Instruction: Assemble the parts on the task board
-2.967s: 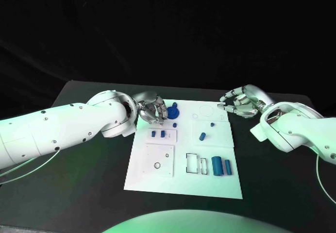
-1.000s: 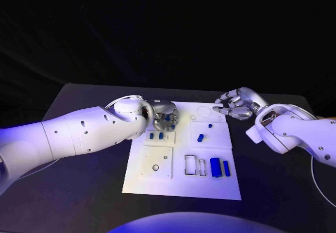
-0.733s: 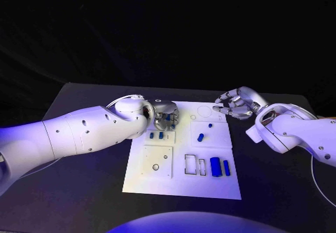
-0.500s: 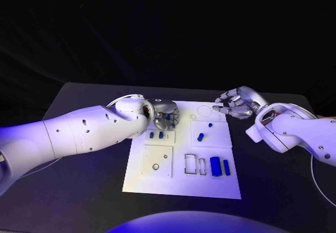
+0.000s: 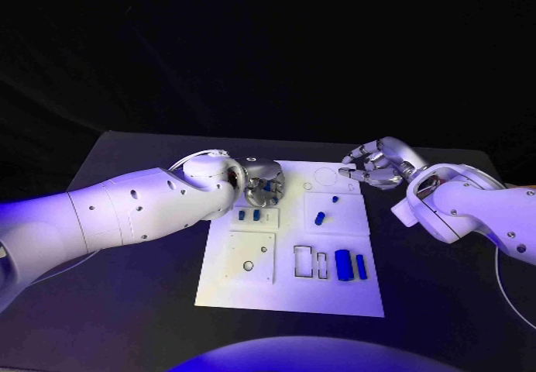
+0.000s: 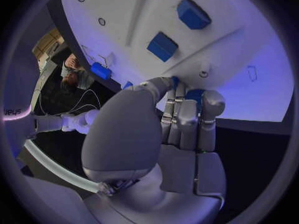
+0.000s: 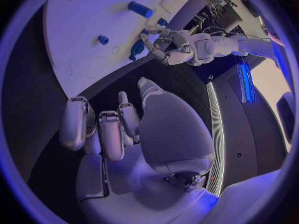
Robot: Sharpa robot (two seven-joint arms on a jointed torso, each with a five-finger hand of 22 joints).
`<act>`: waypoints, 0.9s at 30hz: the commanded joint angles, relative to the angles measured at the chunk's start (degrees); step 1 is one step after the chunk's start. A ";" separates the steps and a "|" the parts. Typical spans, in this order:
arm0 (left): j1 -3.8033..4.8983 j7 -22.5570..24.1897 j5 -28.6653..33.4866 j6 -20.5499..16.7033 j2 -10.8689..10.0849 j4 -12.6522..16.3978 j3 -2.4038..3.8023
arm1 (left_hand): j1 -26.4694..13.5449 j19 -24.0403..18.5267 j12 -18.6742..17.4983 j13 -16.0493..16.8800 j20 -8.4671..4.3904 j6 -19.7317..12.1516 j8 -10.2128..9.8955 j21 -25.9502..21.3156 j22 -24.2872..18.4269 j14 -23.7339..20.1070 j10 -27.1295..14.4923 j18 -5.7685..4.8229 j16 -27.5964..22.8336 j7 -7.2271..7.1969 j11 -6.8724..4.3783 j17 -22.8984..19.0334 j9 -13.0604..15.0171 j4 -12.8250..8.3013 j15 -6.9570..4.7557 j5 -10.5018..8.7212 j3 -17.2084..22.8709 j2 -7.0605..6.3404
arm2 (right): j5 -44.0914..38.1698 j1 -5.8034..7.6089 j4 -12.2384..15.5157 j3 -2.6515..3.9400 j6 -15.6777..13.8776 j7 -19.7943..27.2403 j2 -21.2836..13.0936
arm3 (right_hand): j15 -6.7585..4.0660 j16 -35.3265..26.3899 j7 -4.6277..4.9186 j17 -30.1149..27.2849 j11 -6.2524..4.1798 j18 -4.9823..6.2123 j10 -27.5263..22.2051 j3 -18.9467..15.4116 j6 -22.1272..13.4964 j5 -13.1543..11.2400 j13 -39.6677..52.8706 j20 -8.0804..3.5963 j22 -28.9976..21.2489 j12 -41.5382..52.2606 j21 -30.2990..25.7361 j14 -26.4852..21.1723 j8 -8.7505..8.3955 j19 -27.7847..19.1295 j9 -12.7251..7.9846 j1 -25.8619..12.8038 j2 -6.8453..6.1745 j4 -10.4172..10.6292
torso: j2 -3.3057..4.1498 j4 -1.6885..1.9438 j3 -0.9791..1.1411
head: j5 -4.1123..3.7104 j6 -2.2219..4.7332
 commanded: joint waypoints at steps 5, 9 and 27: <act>-0.24 1.75 2.19 -2.37 -0.25 0.04 -0.16 | -0.81 1.03 -1.38 -0.19 0.08 0.93 -0.54 1.02 1.27 0.88 1.49 -1.07 0.16 0.17 -0.11 0.33 0.02 -0.81 -0.06 -0.42 0.80 -0.32 | -0.42 -0.03 0.09 0.01 0.59 0.54 0.07 | -0.26 -0.21 0.04 7.20 0.09 0.87 -0.41 0.34 -0.34 0.32 0.01 0.04 4.55 -0.20 -0.25 4.13 0.18 -0.31 -0.07 -0.61 0.17 0.11 | -0.05 0.01 -0.03 | 0.07 0.10; -0.24 2.61 3.00 -3.85 -0.57 0.41 -0.14 | -0.85 1.18 -1.51 -0.19 0.06 0.98 -0.58 1.17 1.47 0.92 1.58 -1.10 0.16 0.17 -0.11 0.31 0.02 -0.90 -0.06 -0.42 0.84 -0.36 | -0.43 -0.04 0.05 0.01 0.57 0.54 0.07 | -0.26 -0.21 0.04 7.20 0.09 0.87 -0.41 0.34 -0.34 0.32 0.01 0.04 4.55 -0.20 -0.25 4.13 0.18 -0.31 -0.07 -0.61 0.17 0.11 | -0.04 0.01 -0.03 | 0.03 0.19; -0.16 2.40 6.89 -6.56 -6.50 6.22 2.39 | -2.77 1.58 -3.19 -0.09 -0.09 1.92 -1.00 1.59 1.98 1.30 3.04 -1.20 0.09 -0.02 -0.29 0.04 0.14 -1.07 -0.18 -0.25 0.84 -1.00 | -0.43 -0.04 -0.35 0.01 0.63 0.54 -0.08 | -0.27 -0.26 0.03 7.13 0.08 0.89 -0.45 0.40 -0.34 0.34 -0.07 0.03 4.50 -0.26 -0.38 4.12 0.22 -0.35 -0.07 -0.68 0.24 0.14 | -0.08 0.12 0.02 | 0.12 0.71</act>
